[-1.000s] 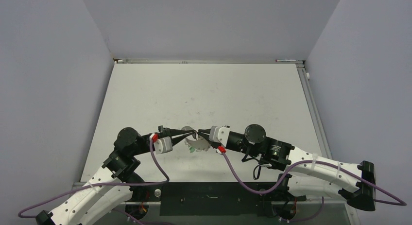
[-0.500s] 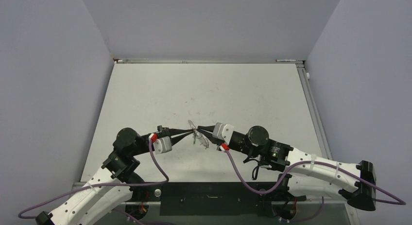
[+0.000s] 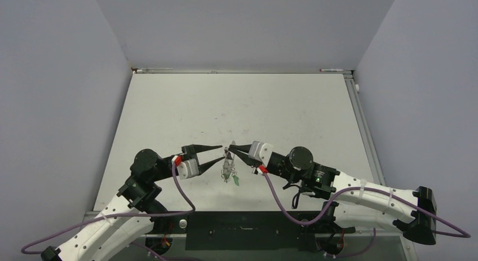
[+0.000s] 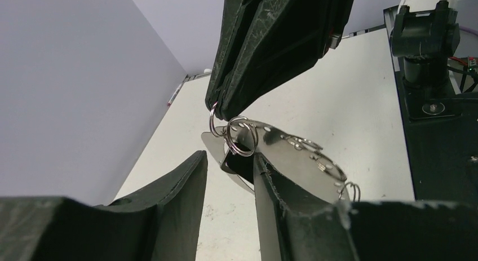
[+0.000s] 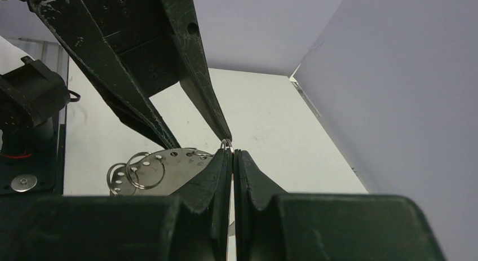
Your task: Put the keys on the keyring
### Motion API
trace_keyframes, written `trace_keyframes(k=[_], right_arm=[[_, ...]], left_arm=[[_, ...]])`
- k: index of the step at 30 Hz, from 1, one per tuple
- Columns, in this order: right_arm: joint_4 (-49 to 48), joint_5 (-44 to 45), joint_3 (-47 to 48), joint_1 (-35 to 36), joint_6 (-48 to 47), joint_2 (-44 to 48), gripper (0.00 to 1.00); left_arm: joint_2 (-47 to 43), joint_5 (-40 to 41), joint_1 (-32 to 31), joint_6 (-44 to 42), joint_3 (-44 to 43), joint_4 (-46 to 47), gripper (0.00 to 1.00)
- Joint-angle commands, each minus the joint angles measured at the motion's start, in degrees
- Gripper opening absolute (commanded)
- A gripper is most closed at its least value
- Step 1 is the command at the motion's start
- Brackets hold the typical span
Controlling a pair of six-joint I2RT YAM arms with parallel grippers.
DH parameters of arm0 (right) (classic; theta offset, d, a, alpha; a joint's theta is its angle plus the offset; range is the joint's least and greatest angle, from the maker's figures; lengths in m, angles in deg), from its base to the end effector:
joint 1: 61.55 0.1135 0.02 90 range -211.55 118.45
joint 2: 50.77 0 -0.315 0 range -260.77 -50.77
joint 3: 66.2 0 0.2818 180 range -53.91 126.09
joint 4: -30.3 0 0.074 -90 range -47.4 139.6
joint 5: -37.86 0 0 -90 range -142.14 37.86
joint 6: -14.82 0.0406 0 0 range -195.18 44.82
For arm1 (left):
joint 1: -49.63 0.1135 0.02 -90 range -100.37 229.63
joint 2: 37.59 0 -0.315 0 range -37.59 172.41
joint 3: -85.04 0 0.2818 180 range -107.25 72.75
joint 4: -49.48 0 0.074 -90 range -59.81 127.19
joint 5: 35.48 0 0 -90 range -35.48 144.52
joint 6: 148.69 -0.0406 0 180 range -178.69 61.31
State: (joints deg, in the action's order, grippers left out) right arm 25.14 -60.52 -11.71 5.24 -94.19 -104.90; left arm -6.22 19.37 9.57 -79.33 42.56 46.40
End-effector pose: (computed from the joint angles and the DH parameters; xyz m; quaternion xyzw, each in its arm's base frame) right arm 0.0855 0.2145 0.3815 -0.4960 0.4543 0.3439 0.6552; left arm 0.0873 -0.1039 0.3468 0.5126 0.4244 -0.3166 0.6759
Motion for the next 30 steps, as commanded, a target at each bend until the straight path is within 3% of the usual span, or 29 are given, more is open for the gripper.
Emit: trace_keyframes(k=[1, 16, 30], right_arm=[[-3.4, -2.0, 0.7, -0.2, -0.2, 2.3, 0.05], [3.9, -7.9, 2.7, -0.3, -2.2, 2.6, 0.05], [3.2, -10.2, 3.5, -0.8, -2.7, 3.2, 0.05]], left_arm=[[-1.2, 0.2, 0.0, 0.2, -0.6, 1.5, 0.34], [-4.5, 1.6, 0.1, -0.3, -0.1, 2.4, 0.27], [-3.4, -5.0, 0.2, 1.4, 0.2, 4.0, 0.25]])
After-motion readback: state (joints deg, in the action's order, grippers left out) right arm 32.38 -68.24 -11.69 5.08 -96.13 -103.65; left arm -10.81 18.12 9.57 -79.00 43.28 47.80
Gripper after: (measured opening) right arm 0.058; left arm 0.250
